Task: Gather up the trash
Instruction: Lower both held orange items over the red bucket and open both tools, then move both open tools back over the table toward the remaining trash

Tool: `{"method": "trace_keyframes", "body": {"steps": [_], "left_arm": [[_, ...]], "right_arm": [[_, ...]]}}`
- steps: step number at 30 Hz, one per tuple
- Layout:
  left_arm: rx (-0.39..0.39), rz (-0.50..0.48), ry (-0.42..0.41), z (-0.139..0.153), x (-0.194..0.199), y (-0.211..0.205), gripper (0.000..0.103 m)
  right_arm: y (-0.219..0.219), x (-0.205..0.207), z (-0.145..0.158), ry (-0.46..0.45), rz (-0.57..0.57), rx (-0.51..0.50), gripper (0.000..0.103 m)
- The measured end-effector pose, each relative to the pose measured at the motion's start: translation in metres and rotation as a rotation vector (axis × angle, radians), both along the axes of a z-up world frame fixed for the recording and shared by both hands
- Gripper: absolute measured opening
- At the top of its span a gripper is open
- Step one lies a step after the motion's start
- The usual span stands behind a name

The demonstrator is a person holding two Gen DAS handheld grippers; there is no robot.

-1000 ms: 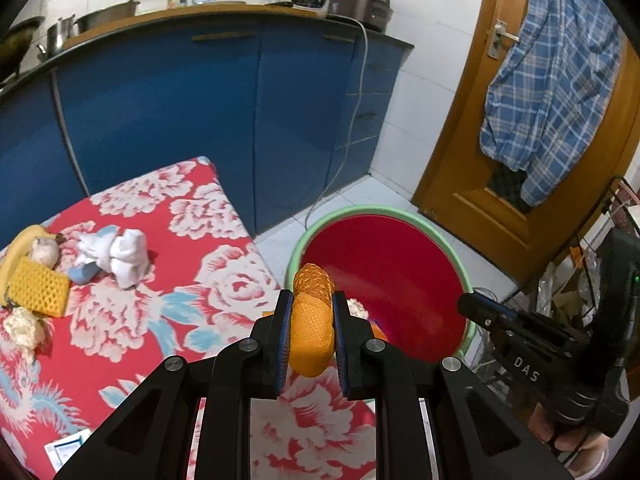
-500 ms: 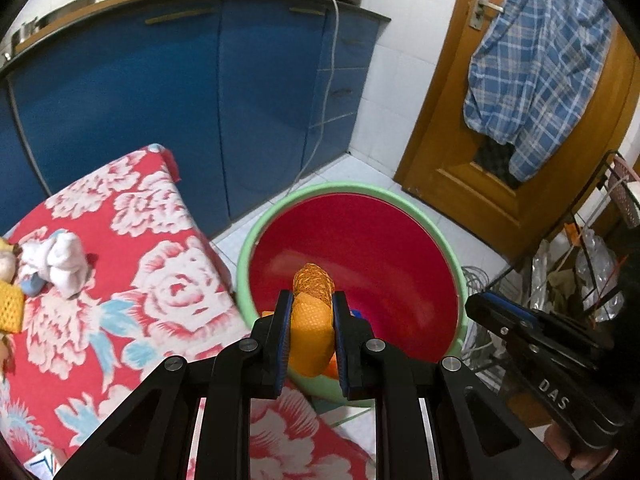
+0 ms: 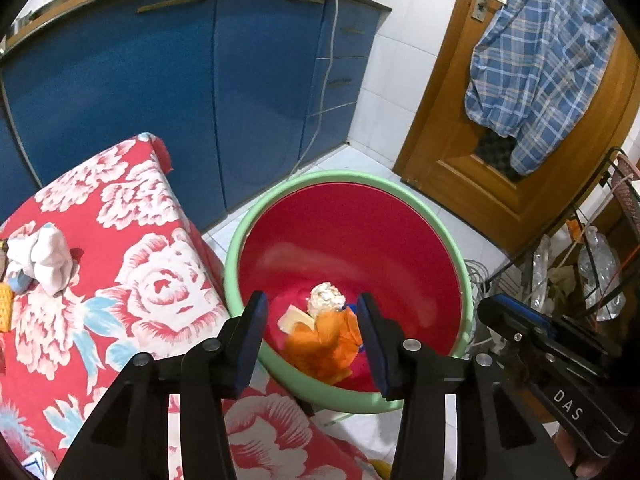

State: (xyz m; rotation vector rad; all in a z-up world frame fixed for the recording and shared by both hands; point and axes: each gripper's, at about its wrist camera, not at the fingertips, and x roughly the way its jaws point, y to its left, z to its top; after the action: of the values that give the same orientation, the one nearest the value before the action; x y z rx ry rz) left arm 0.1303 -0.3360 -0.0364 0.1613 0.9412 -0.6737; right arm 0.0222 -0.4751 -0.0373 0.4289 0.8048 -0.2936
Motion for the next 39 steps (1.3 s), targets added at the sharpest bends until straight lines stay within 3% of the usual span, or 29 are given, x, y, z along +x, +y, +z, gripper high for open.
{"method": "trace_keyframes", "body": {"steps": [18, 39], "left_arm": [[-0.010, 0.154, -0.038, 0.023, -0.008, 0.077, 0.054], [0.001, 0.456, -0.111, 0.048, 0.024, 0.221, 0.054]], "right_arm": [[0.041, -0.007, 0.024, -0.058, 0.081, -0.015, 0.030], [0.153, 0.065, 0.050, -0.091, 0.325, -0.027, 0.038]]}}
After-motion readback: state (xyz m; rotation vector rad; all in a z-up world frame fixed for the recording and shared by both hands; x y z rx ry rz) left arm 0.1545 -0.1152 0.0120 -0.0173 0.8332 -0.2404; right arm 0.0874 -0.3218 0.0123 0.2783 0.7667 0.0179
